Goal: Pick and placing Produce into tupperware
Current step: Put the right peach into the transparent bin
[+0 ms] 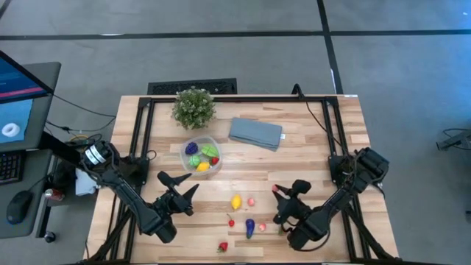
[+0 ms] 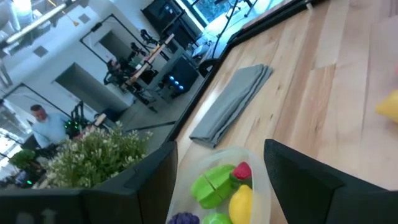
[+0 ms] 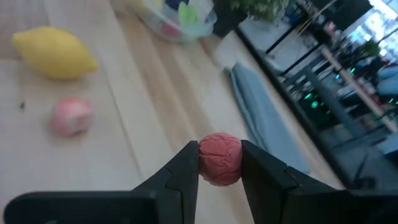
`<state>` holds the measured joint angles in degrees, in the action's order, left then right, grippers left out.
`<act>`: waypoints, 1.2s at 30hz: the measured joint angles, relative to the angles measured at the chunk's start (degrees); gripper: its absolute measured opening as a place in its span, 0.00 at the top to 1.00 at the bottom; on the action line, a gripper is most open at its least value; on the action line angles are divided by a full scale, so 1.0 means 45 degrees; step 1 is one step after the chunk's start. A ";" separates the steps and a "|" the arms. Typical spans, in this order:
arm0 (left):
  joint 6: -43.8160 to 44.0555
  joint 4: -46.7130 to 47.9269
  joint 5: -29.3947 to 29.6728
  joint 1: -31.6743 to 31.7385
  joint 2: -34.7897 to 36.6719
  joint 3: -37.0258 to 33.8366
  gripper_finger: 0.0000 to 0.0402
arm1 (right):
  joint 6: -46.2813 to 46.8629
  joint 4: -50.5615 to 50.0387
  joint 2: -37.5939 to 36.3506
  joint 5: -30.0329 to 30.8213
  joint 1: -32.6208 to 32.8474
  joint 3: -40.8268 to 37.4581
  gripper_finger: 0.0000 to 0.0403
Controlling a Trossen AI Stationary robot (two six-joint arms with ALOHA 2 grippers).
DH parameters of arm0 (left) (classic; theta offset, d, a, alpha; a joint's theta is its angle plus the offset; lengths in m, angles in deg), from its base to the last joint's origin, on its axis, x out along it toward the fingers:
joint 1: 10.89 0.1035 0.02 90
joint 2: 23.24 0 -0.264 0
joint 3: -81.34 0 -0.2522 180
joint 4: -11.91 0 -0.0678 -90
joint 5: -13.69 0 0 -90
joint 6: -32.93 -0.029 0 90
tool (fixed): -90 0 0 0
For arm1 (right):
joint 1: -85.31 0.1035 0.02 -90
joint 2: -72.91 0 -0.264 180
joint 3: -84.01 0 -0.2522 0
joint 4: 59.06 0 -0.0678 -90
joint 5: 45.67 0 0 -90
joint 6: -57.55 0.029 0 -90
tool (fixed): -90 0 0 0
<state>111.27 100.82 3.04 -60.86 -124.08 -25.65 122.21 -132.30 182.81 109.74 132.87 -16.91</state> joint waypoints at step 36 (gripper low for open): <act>0.4451 0.2515 -0.2011 -0.2179 0.0000 -0.0095 0.43 | -1.2497 0.8369 0.0000 0.1253 -0.4490 0.1319 0.68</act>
<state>131.30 112.14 -6.01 -70.67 -124.08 -26.08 65.98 -94.64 182.81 115.38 112.67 -10.97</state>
